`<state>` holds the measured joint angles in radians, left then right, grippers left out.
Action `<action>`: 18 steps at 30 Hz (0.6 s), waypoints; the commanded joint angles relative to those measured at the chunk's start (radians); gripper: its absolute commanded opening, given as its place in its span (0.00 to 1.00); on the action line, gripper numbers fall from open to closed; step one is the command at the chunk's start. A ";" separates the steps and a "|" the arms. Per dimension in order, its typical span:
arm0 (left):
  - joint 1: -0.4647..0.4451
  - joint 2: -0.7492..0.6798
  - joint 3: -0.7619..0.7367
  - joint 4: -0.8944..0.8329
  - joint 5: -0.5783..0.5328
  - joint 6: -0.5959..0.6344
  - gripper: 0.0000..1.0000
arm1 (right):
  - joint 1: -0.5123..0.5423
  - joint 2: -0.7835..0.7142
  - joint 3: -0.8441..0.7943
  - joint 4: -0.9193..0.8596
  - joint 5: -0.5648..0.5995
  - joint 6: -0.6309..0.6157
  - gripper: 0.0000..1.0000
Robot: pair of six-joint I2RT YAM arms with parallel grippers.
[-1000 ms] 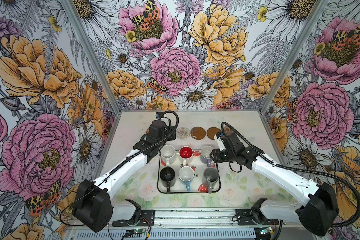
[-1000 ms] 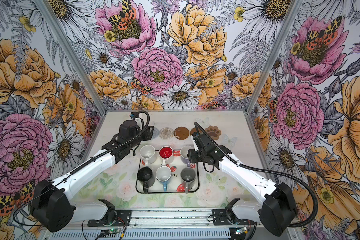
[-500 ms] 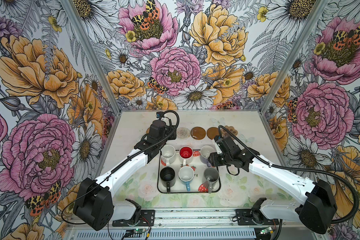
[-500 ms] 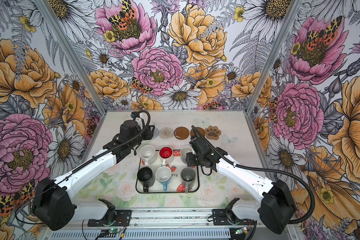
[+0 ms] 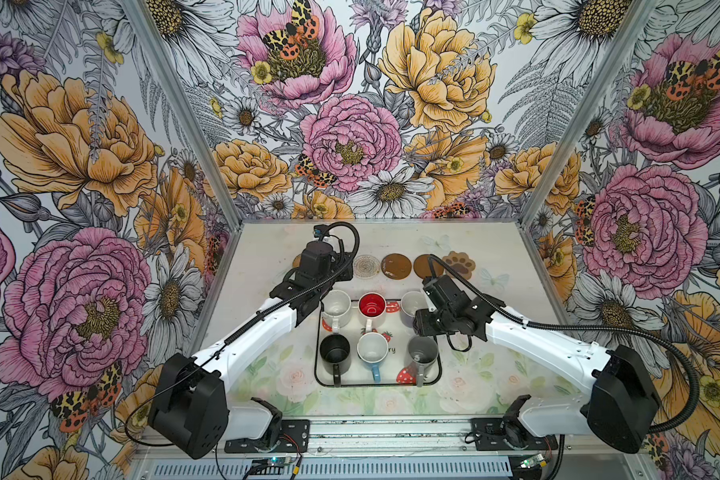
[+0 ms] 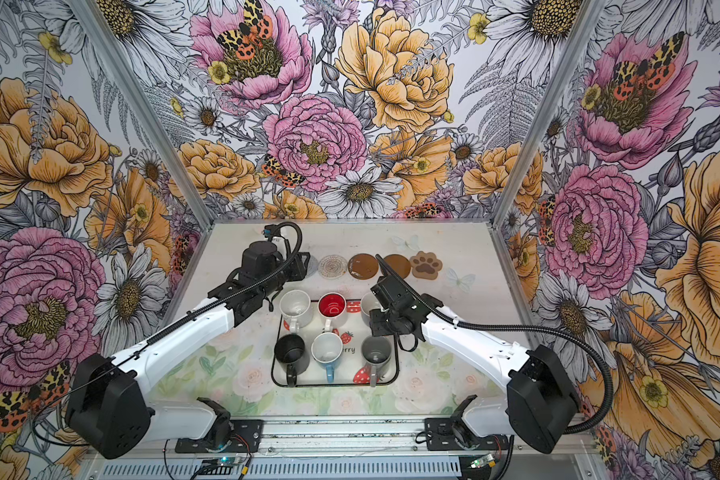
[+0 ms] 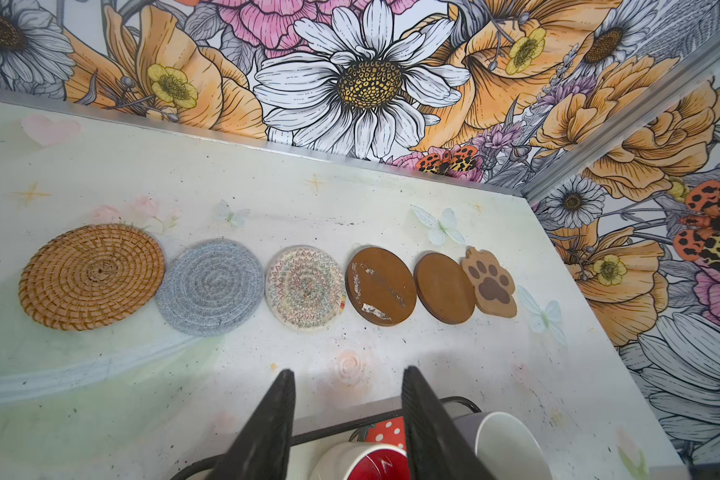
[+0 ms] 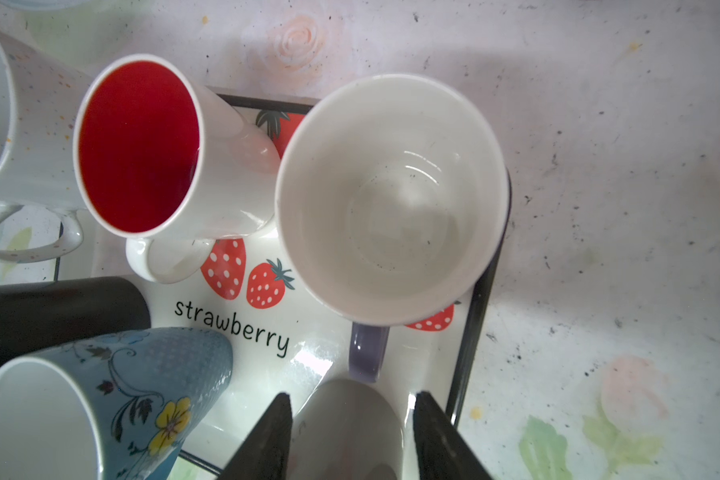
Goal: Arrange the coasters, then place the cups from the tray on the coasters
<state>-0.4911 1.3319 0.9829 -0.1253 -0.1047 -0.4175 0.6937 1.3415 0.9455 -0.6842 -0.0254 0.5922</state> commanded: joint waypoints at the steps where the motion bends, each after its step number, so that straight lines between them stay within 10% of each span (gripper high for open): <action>1: 0.010 -0.002 -0.022 0.027 -0.006 -0.008 0.44 | 0.009 0.006 0.023 0.008 0.041 0.029 0.50; 18: 0.027 0.003 -0.033 0.035 0.007 -0.014 0.44 | 0.009 0.115 0.058 0.033 0.115 0.025 0.49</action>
<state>-0.4744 1.3319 0.9607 -0.1211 -0.1043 -0.4206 0.6956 1.4414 0.9680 -0.6758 0.0574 0.6128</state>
